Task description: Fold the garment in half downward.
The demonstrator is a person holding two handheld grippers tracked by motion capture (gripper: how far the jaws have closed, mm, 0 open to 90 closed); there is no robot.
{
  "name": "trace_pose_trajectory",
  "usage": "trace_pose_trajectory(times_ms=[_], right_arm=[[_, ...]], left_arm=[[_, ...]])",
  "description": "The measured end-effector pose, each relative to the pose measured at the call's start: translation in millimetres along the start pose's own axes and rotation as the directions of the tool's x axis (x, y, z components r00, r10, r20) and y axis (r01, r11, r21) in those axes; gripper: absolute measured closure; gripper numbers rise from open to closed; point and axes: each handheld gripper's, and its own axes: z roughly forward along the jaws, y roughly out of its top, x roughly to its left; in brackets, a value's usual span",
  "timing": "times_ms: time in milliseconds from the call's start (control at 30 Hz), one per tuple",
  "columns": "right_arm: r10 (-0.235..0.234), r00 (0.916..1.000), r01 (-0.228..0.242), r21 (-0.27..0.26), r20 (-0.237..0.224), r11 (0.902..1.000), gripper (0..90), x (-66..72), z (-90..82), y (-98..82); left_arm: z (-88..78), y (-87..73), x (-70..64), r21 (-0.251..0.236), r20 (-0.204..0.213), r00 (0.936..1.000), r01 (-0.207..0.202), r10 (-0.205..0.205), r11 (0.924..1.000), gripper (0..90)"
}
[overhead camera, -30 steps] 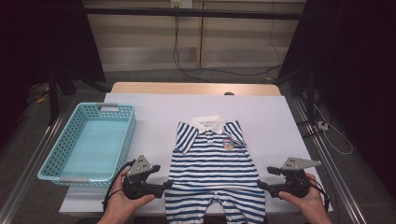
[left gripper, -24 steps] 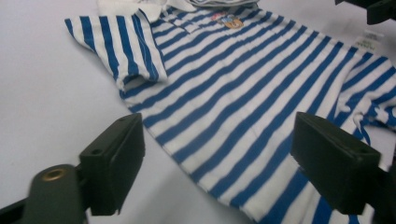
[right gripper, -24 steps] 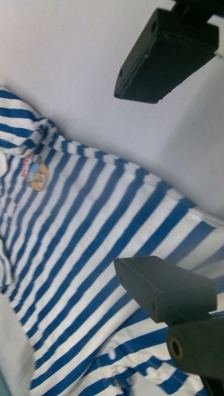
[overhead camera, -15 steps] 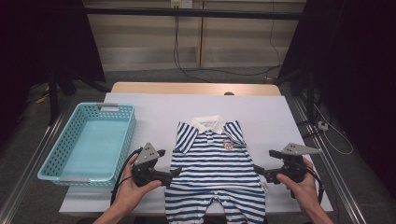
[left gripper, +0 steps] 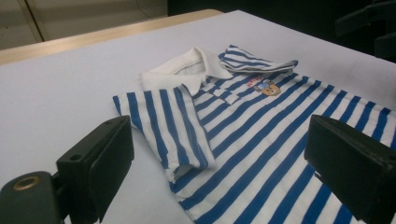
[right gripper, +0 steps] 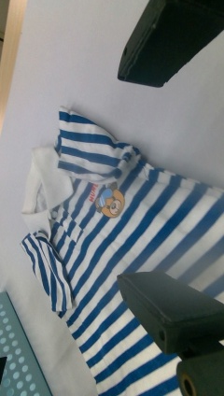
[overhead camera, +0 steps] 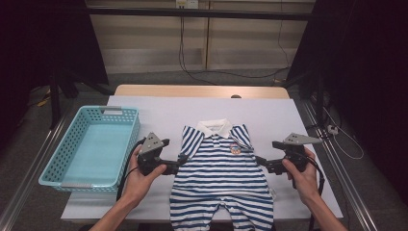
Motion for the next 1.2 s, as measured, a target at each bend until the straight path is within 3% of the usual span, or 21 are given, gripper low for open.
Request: trace_pose_trajectory(times_ms=[267, 433, 533, 633, 700, 767, 833, 867, 900, 1000, 1033, 1200], right_arm=[[0.021, 0.9998, -0.021, -0.036, -0.001, 0.9991, 5.2, -10.3, 8.7, 10.9], [0.020, 0.9998, -0.020, -0.025, 0.006, 0.9995, 4.7, -14.0, 17.9, 20.3], [0.007, 0.9999, -0.007, -0.030, 0.010, 0.9995, 5.2, -18.3, 24.8, 24.5], [-0.005, 0.9998, 0.005, 0.005, 0.020, 1.0000, 6.5, -22.2, 32.2, 28.3], [0.019, 0.9997, -0.019, 0.005, 0.016, 0.9998, 8.4, -24.3, 36.8, 30.7], [0.014, 0.9998, -0.014, -0.003, 0.015, 0.9999, 7.7, -27.4, 42.6, 33.9], [0.024, 0.9992, -0.024, 0.000, 0.031, 0.9997, 7.6, -29.3, 47.8, 38.7], [0.020, 0.9993, -0.020, 0.004, 0.032, 0.9998, 8.0, -31.0, 50.5, 41.4], [0.018, 0.9993, -0.018, 0.006, 0.032, 0.9998, 8.1, -32.9, 53.1, 44.3], [0.020, 0.9988, -0.021, 0.018, 0.044, 0.9996, 7.9, -38.3, 59.3, 52.4], [0.016, 0.9987, -0.017, 0.018, 0.049, 0.9997, 7.5, -40.5, 61.1, 54.3], [0.022, 0.9970, -0.025, 0.029, 0.074, 0.9993, 6.9, -48.8, 71.2, 59.0]], left_arm=[[11.1, 9.4, 12.1, -0.007, -0.053, 0.9983, 0.025, -0.026, 0.9996, 3.7], [27.9, 15.9, 17.6, 0.027, -0.048, 0.9988, 0.000, 0.001, 0.9996, 3.8], [35.1, 21.6, 23.7, 0.037, -0.047, 0.9988, 0.012, -0.011, 0.9992, 4.6], [43.1, 25.7, 31.0, 0.027, -0.059, 0.9974, 0.043, -0.042, 0.9987, 5.7], [47.1, 28.1, 35.8, 0.017, -0.060, 0.9962, 0.065, -0.063, 0.9978, 7.3], [51.1, 31.6, 40.2, 0.019, -0.058, 0.9957, 0.074, -0.073, 0.9971, 7.3], [56.1, 35.3, 43.5, 0.014, -0.054, 0.9961, 0.070, -0.069, 0.9974, 7.3], [57.0, 37.9, 47.4, 0.055, -0.057, 0.9979, 0.032, -0.029, 0.9980, 7.3], [61.8, 39.1, 46.8, 0.021, -0.063, 0.9961, 0.063, -0.062, 0.9978, 7.3], [68.7, 43.6, 50.9, 0.010, -0.073, 0.9949, 0.071, -0.070, 0.9974, 7.2], [70.1, 44.9, 52.9, 0.021, -0.071, 0.9961, 0.054, -0.052, 0.9983, 7.2], [77.7, 48.6, 55.3, 0.007, -0.056, 0.9977, 0.040, -0.039, 0.9992, 7.2]])
